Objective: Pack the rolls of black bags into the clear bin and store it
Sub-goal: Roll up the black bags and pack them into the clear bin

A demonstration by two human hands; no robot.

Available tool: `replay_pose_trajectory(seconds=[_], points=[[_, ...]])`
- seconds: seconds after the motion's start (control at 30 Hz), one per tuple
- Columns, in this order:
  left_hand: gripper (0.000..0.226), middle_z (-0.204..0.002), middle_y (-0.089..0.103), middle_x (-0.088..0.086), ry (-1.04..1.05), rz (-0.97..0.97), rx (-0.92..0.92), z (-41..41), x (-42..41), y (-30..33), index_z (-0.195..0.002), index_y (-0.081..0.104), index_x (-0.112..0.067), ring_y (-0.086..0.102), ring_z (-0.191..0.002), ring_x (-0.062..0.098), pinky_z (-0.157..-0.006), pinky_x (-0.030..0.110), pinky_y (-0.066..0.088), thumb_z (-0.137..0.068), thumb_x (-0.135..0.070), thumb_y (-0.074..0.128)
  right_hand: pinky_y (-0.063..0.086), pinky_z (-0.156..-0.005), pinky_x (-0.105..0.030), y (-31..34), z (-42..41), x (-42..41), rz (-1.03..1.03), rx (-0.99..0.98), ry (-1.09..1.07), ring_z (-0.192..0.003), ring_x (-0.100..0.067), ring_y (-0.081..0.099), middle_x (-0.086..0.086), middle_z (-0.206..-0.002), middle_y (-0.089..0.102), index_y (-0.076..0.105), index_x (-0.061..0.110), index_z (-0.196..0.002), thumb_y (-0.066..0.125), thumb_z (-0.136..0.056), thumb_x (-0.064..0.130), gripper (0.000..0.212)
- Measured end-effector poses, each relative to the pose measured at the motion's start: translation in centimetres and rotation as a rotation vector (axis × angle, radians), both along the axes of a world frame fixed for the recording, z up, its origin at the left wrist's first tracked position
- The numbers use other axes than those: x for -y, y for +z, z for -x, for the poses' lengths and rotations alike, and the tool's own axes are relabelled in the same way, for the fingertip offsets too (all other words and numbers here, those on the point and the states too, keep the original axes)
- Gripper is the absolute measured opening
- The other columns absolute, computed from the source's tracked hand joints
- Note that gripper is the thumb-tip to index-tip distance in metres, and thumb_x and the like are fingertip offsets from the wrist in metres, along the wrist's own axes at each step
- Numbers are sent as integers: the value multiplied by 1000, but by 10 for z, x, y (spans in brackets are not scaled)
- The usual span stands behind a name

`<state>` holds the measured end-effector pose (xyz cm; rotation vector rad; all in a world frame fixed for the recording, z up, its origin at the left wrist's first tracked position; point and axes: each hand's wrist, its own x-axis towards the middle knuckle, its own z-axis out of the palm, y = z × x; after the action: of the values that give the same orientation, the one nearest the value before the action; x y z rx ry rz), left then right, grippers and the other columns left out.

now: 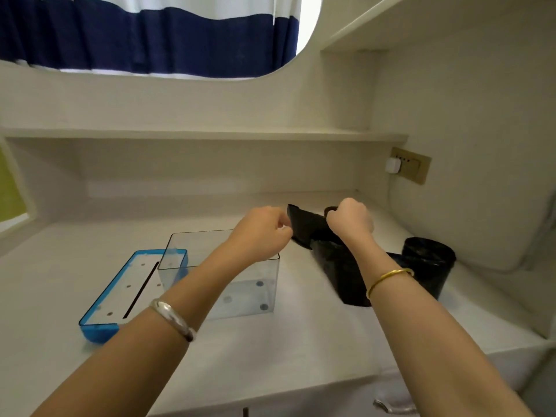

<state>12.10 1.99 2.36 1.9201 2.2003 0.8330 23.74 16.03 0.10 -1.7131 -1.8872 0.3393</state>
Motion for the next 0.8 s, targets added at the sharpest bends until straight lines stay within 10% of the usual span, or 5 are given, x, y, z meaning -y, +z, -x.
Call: replay_pose_trajectory(seconds=[0.13, 0.57, 0.8], points=[[32, -117, 65, 5, -4, 37, -40, -3, -9, 4, -115, 63, -14, 59, -103, 23, -85, 28, 46, -90, -18, 45, 42, -92, -37, -8, 1, -21, -81, 208, -89, -119, -32, 46, -18, -131, 48, 49, 4, -126, 46, -93, 29, 42], [30, -112, 66, 5, -78, 91, -10, -20, -24, -1, -112, 65, -12, 61, -97, 20, -86, 33, 51, -89, -17, 46, 46, -71, -32, -17, 9, -59, 78, 417, -75, -97, -29, 56, -16, -123, 47, 52, 5, -126, 51, -85, 55, 65], [29, -109, 67, 4, -128, 93, 88, -20, -21, -1, -109, 67, -12, 60, -91, 16, -83, 28, 50, -88, -14, 47, 40, -68, -31, -23, 10, -62, 182, 102, -102, -108, -29, 56, -17, -132, 38, 26, 0, -136, 72, -76, 40, 86]])
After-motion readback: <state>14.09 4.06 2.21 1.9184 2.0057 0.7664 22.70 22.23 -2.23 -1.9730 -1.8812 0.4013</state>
